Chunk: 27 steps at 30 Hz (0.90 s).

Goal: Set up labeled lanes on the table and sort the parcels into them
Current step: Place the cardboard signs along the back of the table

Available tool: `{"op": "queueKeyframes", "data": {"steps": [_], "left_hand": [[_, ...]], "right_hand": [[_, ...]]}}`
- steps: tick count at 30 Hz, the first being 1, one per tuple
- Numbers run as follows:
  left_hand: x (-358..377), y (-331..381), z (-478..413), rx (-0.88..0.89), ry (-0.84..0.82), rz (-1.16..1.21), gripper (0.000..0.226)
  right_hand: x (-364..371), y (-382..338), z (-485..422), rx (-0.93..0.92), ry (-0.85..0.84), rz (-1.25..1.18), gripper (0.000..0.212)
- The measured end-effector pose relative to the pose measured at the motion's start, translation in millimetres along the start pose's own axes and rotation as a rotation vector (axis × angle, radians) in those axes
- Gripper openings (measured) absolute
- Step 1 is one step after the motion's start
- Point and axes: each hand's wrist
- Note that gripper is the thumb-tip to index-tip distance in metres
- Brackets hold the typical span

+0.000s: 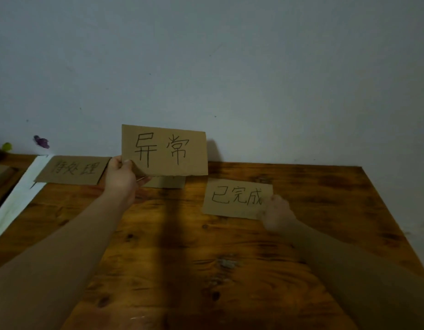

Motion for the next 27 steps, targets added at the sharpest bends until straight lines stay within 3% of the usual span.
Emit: {"op": "queueKeyframes", "data": {"steps": [2,5,17,19,21,24,27], "left_hand": [[7,-4,3,-0.009,0.001,-0.025,0.016],[13,-8,3,-0.018,0.005,-0.042,0.016],[10,-18,17,-0.041,0.002,-0.071,0.014],[13,-19,25,-0.059,-0.015,-0.055,0.015],[19,-18,34,-0.081,-0.022,-0.040,0.018],[32,-15,50,-0.088,-0.053,-0.048,0.016],[49,-10,67,-0.094,-0.121,-0.049,0.014]], "right_hand": [[15,3,4,-0.206,-0.167,0.184,0.057],[25,-1,-4,-0.225,-0.261,0.293,0.065],[11,-13,-70,-0.150,-0.188,0.349,0.067],[5,-18,-66,-0.166,-0.110,0.317,0.068],[-1,-33,-55,-0.178,-0.019,0.058,0.071],[-14,-57,-33,-0.098,-0.166,-0.695,0.069],[-24,-60,-11,-0.114,-0.138,-0.912,0.064]]}}
Point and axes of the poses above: each hand's wrist, its own z-axis away from the middle knuckle, its own x-axis out of the palm, y = z × x, and after that the axes turned 3 degrees about -z, right-handed
